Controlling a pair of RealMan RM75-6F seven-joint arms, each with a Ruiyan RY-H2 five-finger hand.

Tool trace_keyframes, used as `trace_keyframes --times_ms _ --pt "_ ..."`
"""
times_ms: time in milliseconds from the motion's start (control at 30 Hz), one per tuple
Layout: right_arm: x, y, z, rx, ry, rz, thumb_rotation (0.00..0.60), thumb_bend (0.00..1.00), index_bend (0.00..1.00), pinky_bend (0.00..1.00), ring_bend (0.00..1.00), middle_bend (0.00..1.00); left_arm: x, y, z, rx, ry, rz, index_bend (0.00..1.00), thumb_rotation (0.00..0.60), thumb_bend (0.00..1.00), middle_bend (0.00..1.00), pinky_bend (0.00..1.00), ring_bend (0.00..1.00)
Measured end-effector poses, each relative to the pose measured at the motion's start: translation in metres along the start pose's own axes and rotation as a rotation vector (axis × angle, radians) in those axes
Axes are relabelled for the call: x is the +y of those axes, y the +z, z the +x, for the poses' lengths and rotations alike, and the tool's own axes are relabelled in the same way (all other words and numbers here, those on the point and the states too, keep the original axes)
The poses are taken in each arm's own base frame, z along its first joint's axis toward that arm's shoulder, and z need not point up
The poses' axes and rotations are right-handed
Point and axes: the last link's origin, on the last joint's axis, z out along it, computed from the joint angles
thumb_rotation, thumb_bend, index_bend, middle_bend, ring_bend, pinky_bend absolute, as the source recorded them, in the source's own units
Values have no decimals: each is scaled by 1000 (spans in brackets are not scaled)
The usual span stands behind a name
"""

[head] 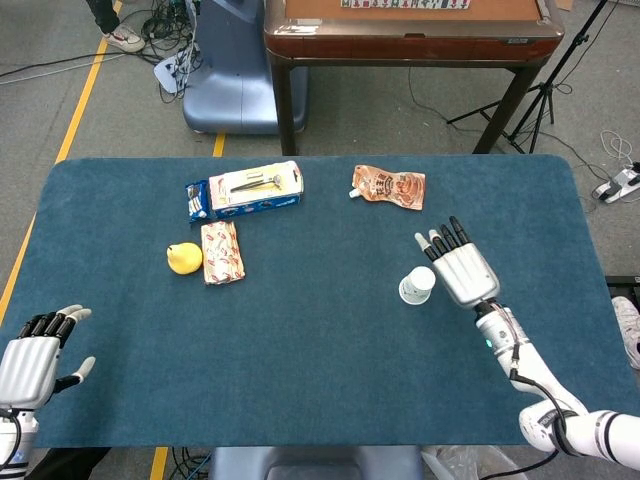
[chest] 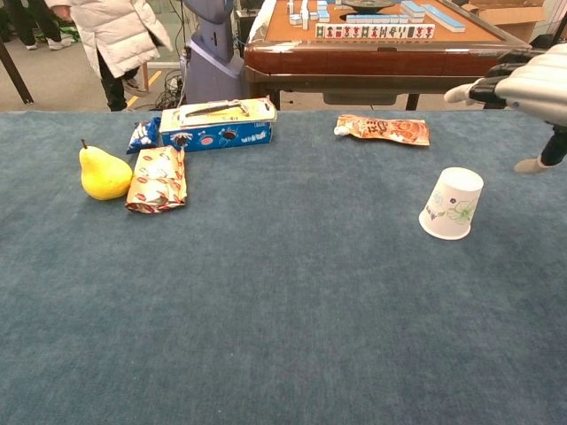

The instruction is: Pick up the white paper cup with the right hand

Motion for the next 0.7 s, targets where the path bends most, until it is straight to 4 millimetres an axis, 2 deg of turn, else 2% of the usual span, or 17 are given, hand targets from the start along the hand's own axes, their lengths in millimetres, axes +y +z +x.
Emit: trace_keyframes --times_ms 167,400,700 --pt "22 -26 0 -1 181 -71 600 186 63 108 159 234 2 4 1 7 1 -5 249 600 198 220 176 209" --pt "52 -77 -7 26 378 -200 600 185 101 126 221 288 4 7 2 13 0 -5 249 600 197 220 176 210" --pt "71 -141 -23 68 510 -340 600 185 126 126 245 309 11 9 5 28 -3 -14 249 600 198 220 176 209"
